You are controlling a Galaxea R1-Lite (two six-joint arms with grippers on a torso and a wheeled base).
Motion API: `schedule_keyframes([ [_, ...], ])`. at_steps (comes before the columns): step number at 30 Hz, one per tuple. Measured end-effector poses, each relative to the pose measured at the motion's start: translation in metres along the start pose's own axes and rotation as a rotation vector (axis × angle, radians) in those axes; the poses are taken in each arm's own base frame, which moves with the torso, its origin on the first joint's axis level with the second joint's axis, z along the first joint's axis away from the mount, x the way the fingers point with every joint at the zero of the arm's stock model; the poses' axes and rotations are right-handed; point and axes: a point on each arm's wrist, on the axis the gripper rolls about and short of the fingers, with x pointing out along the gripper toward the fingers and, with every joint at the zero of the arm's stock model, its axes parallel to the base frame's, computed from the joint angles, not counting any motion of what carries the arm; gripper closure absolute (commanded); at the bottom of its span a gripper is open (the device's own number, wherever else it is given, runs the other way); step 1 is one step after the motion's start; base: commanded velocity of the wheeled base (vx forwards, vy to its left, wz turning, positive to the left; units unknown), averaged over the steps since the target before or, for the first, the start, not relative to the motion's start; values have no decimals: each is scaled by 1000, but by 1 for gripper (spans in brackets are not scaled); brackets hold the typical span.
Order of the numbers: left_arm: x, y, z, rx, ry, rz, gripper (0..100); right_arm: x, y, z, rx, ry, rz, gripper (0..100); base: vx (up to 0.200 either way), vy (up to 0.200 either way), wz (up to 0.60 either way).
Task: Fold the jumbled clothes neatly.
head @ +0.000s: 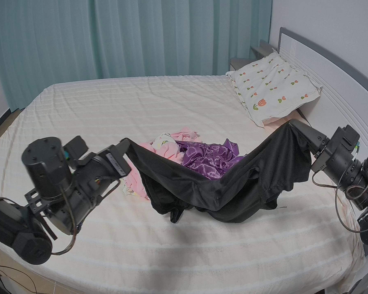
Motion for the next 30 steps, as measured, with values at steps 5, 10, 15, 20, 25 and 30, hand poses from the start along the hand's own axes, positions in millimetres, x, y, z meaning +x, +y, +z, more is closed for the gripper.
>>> schedule_keyframes([
  [5, -18, 17, -2, -28, 20, 48, 100, -8, -6, -6, 13, 43, -27, 100, 0, 0, 0],
  [10, -22, 30, -14, -117, 75, 94, 100, -11, -25, -20, 44, 112, -106, 100, 0, 0, 0],
  [15, -24, 35, -25, -168, 120, 118, 100, -14, -34, -30, 67, 171, -140, 100, -160, 0, 0],
  [20, -26, 37, -31, -185, 144, 130, 100, -14, -37, -35, 75, 193, -152, 100, -200, 0, 0],
  [25, -31, 40, -35, -189, 163, 143, 100, -14, -38, -37, 77, 201, -156, 100, -120, 0, 0],
  [30, -35, 43, -38, -176, 181, 153, 100, -14, -38, -38, 77, 204, -155, 100, 0, 0, 0],
])
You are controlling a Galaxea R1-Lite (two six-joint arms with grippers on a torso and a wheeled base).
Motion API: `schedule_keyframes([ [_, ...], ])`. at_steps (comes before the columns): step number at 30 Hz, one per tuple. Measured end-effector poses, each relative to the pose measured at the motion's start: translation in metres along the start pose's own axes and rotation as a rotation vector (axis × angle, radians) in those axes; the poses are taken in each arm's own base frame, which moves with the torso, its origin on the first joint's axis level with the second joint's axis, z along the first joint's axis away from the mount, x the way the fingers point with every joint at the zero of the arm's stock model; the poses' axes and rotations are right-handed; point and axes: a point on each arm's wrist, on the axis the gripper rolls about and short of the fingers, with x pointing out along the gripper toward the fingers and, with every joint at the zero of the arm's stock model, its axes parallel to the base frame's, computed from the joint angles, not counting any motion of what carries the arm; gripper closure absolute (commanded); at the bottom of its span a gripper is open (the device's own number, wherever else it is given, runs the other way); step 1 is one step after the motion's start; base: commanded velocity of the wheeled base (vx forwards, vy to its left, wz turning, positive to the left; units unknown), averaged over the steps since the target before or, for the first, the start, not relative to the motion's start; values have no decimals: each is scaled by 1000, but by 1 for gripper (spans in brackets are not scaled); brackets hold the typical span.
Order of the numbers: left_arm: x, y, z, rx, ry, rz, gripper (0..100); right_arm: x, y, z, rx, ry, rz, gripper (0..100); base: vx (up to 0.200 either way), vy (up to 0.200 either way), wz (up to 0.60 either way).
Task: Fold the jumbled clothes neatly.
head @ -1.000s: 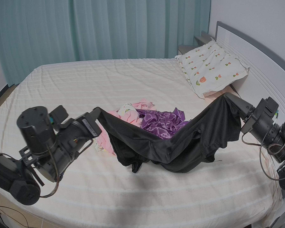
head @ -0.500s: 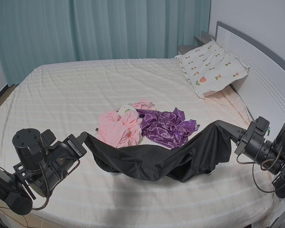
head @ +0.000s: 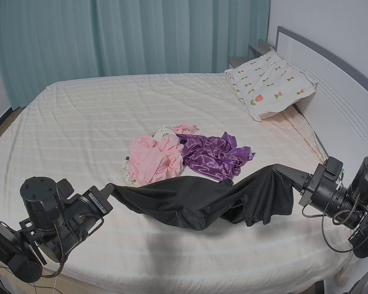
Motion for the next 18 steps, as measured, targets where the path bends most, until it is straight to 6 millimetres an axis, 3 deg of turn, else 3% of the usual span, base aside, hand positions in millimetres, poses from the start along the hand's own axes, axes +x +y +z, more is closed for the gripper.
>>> schedule_keyframes([
  [5, -5, 4, -6, 20, 30, 10, 100, 0, 0, 0, 1, -1, -1, 100, 0, 0, 0],
  [18, -9, 3, -5, 22, 24, 0, 100, 0, 2, -1, -1, 4, 8, 100, 0, 200, 0],
])
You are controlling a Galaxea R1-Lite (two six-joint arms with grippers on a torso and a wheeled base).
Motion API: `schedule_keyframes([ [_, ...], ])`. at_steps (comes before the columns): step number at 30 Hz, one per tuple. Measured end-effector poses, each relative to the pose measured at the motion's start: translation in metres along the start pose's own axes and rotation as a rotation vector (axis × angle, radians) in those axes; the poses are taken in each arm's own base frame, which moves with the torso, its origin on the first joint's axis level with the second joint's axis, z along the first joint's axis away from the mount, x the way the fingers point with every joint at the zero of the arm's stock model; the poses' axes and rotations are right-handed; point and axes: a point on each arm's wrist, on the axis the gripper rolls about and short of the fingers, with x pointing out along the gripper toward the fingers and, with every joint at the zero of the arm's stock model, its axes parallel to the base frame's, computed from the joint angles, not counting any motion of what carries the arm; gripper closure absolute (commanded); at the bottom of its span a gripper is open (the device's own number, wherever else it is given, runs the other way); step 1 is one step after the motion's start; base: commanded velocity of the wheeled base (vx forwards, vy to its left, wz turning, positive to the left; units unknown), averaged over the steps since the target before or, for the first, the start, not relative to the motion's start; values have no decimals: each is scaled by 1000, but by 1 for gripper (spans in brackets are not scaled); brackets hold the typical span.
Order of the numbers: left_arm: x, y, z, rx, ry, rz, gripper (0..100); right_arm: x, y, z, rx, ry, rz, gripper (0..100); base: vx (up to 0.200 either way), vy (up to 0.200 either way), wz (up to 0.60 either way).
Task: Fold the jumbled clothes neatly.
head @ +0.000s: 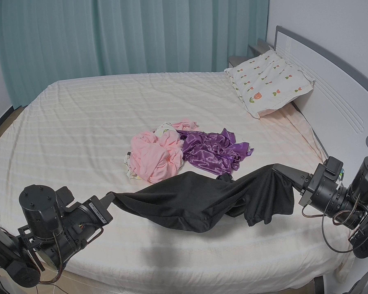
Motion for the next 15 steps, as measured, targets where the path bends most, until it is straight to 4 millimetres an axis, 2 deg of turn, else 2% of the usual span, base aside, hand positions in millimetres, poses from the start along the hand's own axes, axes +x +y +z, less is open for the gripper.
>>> schedule_keyframes([
  [15, -8, -4, 9, 21, -43, -28, 100, 0, 7, -3, -14, 7, 28, 100, 0, 200, 0],
])
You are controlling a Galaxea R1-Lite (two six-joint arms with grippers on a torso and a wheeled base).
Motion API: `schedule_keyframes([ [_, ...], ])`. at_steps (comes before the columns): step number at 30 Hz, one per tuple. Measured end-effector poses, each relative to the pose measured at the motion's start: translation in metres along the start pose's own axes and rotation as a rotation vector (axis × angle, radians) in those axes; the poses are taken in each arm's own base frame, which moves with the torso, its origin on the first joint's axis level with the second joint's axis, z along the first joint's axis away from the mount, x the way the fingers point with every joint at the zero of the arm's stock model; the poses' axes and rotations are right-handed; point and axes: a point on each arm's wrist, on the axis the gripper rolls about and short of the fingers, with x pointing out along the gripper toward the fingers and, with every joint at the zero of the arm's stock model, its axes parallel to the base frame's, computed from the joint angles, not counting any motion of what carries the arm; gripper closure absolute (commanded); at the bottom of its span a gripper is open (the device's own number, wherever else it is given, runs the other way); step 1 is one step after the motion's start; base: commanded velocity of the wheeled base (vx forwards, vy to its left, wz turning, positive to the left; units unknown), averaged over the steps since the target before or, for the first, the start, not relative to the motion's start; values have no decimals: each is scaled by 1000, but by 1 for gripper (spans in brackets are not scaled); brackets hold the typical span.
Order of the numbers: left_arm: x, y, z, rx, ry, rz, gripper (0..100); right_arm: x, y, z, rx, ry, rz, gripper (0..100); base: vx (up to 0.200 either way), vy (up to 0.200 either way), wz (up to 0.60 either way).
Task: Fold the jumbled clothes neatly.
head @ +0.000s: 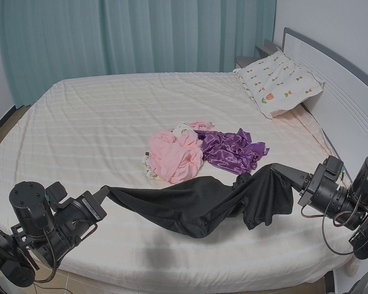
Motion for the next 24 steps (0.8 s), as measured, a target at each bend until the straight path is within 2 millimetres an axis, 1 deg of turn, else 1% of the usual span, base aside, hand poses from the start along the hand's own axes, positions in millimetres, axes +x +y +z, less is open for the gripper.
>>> schedule_keyframes([
  [24, -4, -1, 3, 19, -11, -7, 100, -3, 10, -2, -9, 3, 38, 100, 0, 200, 0],
])
